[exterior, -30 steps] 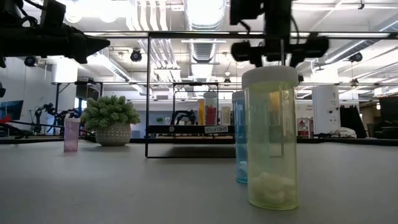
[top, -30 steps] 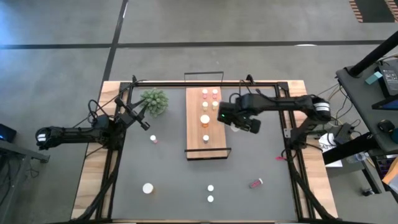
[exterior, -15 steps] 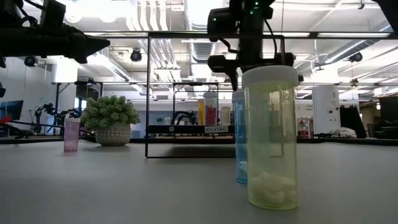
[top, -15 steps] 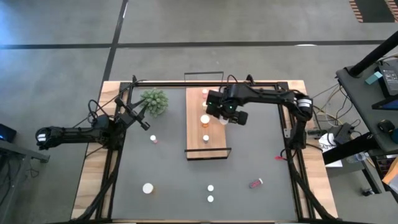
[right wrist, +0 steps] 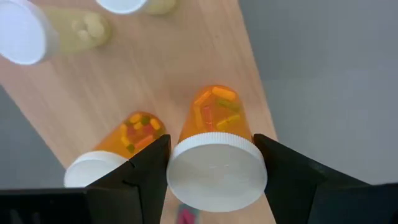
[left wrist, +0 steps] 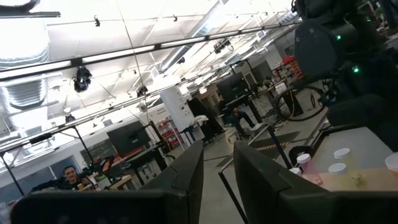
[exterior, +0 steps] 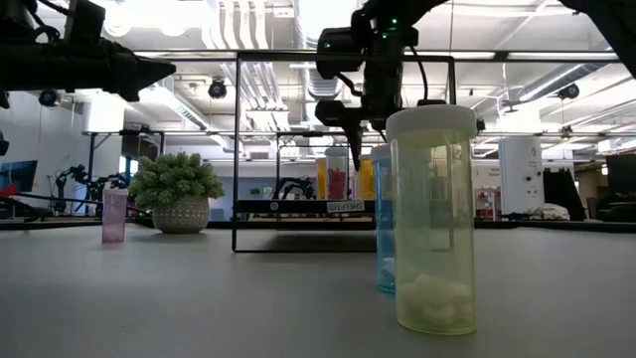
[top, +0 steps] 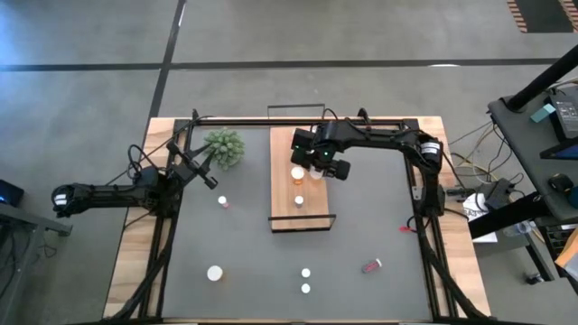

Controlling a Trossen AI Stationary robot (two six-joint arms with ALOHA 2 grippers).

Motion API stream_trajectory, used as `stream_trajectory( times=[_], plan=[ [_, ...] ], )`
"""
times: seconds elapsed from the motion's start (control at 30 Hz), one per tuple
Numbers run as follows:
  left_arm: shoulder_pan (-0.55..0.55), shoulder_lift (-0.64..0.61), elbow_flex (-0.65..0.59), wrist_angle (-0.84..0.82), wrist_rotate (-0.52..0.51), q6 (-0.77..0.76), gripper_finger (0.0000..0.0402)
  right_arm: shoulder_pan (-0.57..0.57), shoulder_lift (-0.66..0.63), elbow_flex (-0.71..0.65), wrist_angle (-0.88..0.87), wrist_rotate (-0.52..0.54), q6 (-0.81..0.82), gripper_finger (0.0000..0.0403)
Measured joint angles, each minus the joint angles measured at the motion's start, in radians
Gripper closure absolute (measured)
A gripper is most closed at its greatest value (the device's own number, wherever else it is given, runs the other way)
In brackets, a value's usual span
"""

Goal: Pick and place medicine bottles onto shelf by color
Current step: Put the right orange pill bottle aligned with the other orange pill bottle on the shelf

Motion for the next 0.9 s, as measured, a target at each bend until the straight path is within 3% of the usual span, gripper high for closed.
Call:
stream_trajectory(
  times=[0.9],
  plan=[
    [0.000, 0.000, 0.000, 0.000, 0.000, 0.000, 0.0330, -0.004, 0.000, -0.017, 0.018, -0.045, -0.041, 0.0197]
  ],
)
